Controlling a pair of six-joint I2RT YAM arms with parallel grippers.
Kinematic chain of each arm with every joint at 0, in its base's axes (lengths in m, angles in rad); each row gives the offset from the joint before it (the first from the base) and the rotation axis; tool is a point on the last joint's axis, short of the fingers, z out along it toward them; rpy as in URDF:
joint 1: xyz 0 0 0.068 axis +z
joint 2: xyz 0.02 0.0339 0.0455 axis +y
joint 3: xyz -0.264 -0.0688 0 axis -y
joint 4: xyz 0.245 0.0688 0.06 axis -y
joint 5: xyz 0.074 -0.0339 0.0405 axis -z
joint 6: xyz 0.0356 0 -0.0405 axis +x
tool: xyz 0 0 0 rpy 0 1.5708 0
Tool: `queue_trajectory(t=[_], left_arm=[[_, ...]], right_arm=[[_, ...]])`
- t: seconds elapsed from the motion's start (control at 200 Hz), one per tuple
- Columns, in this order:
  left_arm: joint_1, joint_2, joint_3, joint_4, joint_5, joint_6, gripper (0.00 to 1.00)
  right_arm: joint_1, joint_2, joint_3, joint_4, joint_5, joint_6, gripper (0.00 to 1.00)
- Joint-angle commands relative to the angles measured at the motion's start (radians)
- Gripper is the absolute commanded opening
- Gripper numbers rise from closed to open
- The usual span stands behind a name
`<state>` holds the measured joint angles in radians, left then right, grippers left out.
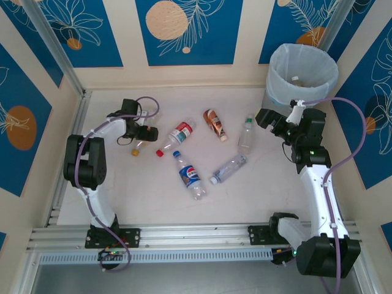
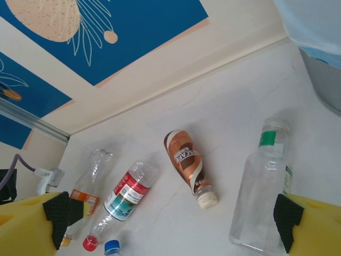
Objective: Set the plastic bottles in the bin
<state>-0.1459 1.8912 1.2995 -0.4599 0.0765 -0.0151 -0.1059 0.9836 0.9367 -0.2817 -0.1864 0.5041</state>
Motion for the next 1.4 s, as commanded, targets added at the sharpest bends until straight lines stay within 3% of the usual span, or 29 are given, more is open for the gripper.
queue_trajectory(t=[0.0,0.285,0.675,0.94,1.155,1.395], left_arm=[[0.005,0.008,-0.033,0.023,-0.032,0.031,0.99],[-0.006,0.007,-0.098,0.118,-0.090,0.061,0.91],[-0.012,-0.029,-0.094,0.114,-0.073,0.056,0.60],[-0.020,-0.064,-0.096,0.100,-0.068,0.022,0.55],[-0.044,-0.123,-0.137,0.110,-0.091,-0.028,0.51],[-0.112,-0.239,-0.173,0.138,-0.033,-0.128,0.48]], right_arm=[[0.000,-0.019,0.037,-0.038,0.040,-0.006,1.00],[0.000,-0.016,0.013,-0.025,0.065,0.023,0.99],[0.000,0.007,0.020,-0.030,0.025,0.041,1.00],[0.003,0.010,-0.003,-0.015,0.018,0.100,1.00],[0.018,0.010,-0.073,-0.008,-0.074,0.137,1.00],[0.057,0.007,-0.097,0.007,-0.081,0.140,0.99]])
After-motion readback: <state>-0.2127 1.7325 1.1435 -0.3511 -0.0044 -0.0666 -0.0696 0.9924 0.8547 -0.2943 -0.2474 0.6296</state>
